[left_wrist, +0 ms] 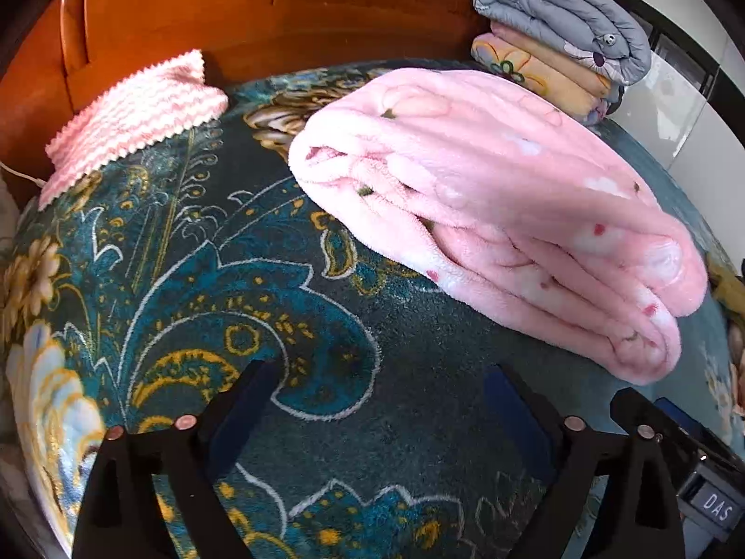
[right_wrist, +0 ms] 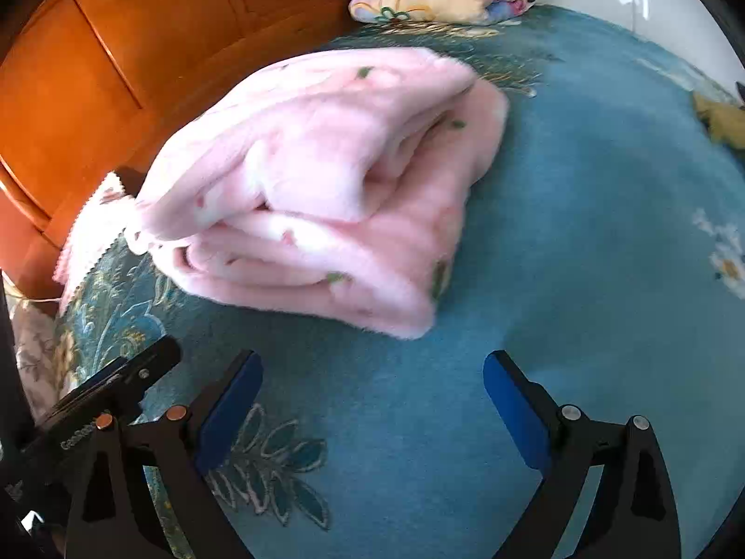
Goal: Fold clothes
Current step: 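Release both grippers and pull them back from the folded garment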
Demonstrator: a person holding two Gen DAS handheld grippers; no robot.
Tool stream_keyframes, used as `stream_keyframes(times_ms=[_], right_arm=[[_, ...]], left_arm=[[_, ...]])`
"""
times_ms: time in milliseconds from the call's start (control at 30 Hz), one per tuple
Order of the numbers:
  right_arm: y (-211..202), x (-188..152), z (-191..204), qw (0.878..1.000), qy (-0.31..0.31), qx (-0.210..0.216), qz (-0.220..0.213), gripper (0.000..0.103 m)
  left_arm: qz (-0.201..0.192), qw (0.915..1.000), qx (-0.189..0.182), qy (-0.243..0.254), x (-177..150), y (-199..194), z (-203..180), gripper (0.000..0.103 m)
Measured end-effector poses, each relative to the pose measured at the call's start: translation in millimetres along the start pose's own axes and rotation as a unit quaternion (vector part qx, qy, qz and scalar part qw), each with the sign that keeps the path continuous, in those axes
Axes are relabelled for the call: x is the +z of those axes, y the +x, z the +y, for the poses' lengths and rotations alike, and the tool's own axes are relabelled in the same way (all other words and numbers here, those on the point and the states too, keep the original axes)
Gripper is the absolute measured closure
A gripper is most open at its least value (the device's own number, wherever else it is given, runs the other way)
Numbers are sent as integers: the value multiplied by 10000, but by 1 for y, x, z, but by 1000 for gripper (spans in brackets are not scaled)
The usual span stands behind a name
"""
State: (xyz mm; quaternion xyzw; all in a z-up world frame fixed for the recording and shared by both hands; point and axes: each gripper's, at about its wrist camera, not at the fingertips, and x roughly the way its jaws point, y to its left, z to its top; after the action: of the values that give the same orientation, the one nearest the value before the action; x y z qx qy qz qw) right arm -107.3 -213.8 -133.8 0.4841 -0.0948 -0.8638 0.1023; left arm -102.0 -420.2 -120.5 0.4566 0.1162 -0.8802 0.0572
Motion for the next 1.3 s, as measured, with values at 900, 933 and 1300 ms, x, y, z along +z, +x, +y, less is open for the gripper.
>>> stream_keyframes(times_ms=[900, 933, 1300], right_arm=[[17, -11, 26, 9943, -855, -563, -303, 3], [16, -10, 26, 9942, -860, -569, -304, 3], [13, -6, 33, 9941, -864, -571, -307, 3]], left_arm=[[-84, 9964, 808, 251, -10, 12, -12, 0], [-91, 9963, 818, 253, -11, 12, -12, 0], [-113, 9962, 822, 268, -10, 13, -12, 0]])
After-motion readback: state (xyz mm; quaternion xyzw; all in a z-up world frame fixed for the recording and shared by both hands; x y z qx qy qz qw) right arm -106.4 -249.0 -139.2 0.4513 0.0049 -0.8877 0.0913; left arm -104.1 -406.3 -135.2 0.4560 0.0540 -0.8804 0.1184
